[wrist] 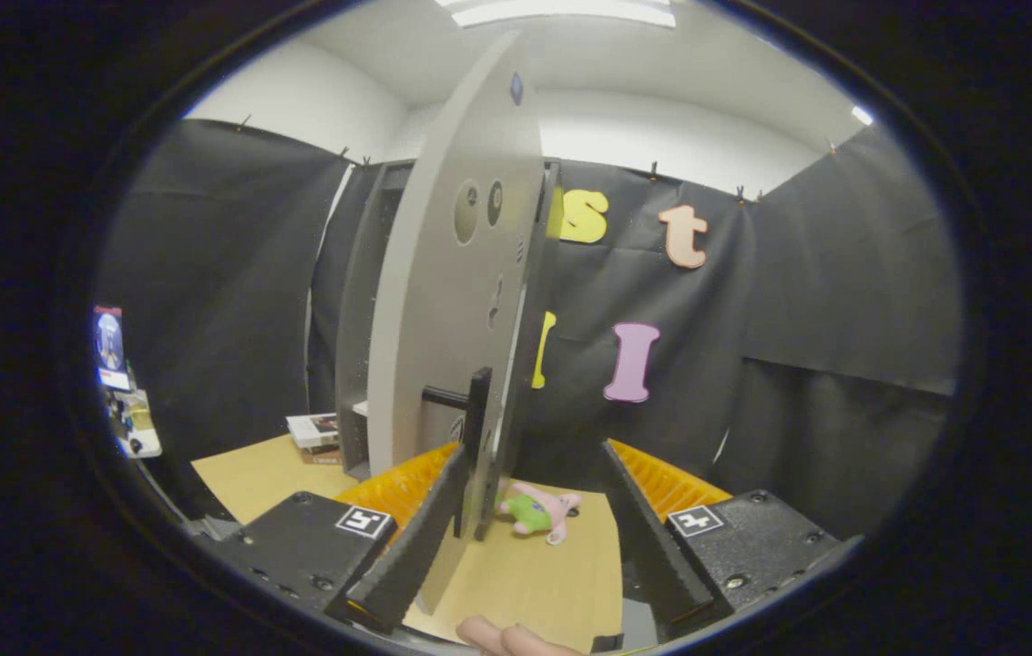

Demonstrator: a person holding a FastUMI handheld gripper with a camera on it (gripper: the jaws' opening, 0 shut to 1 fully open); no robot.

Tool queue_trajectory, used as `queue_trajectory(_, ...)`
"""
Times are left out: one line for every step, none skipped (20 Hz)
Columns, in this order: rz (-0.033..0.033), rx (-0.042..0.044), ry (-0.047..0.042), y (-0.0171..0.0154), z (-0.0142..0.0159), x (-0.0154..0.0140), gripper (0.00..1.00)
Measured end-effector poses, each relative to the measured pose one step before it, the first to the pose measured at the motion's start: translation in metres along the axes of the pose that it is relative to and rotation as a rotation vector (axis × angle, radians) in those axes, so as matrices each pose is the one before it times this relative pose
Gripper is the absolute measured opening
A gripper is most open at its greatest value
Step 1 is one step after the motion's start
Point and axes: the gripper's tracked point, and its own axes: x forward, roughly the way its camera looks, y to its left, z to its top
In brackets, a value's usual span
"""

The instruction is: Open the shoe cabinet door, grab the shoes and put them into the shoe cabinet, then close the shoe cabinet door.

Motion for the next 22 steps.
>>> queue_trajectory(-0.03113, -0.03304, 0.00713, 0.00778, 0.00110, -0.00307, 0.97)
queue_trajectory(-0.02015, -0.01609, -0.01316, -0.00254, 0.00201, 0.00409, 0.93)
queue_trajectory(-0.02115, 0.00983, 0.02149, 0.00024, -0.00362, -0.00254, 0.89)
queue_trajectory(-0.00864, 0.00784, 0.00227, 0.00198, -0.00090, 0.00005, 0.89)
queue_trajectory(0.00299, -0.01060, 0.00334, 0.00263, 0.00132, 0.00062, 0.89)
queue_trajectory(0.01003, 0.00149, -0.00970, 0.00185, 0.00243, 0.00069, 0.89)
queue_trajectory(0.01591, 0.01567, 0.00182, 0.00227, -0.00283, 0.00091, 0.89)
queue_trajectory(0.01164, 0.02318, -0.00459, 0.00277, 0.00034, 0.00134, 0.89)
queue_trajectory(0.01552, 0.01985, 0.00056, 0.00286, -0.00125, 0.00032, 0.89)
queue_trajectory(0.01728, 0.01467, -0.00183, 0.00469, 0.00106, 0.00145, 0.89)
queue_trajectory(0.02236, 0.01548, 0.00082, 0.00735, 0.00058, 0.00254, 0.89)
queue_trajectory(0.01539, 0.01033, -0.00110, 0.00689, 0.00083, 0.00192, 0.89)
queue_trajectory(0.01543, 0.00772, -0.00107, 0.00771, 0.00154, 0.00218, 0.89)
queue_trajectory(0.00802, 0.00443, -0.00102, 0.00601, 0.00162, 0.00184, 0.89)
queue_trajectory(0.00377, 0.00314, -0.00251, 0.00712, 0.00032, 0.00182, 0.89)
queue_trajectory(0.00111, -0.00524, -0.00379, 0.00660, 0.00198, 0.00135, 0.89)
queue_trajectory(-0.00164, -0.00562, 0.00121, 0.00650, 0.00118, 0.00316, 0.89)
queue_trajectory(-0.00092, -0.00135, 0.00128, 0.00631, 0.00176, 0.00211, 0.89)
queue_trajectory(-0.00060, 0.00379, 0.00645, 0.00779, -0.00031, 0.00365, 0.89)
queue_trajectory(-0.00447, 0.00545, 0.00438, 0.00685, 0.00069, 0.00355, 0.89)
queue_trajectory(-0.01277, 0.00177, 0.00942, 0.00589, -0.00080, 0.00369, 0.89)
queue_trajectory(-0.02067, 0.01065, 0.00958, 0.00432, -0.00129, 0.00406, 0.89)
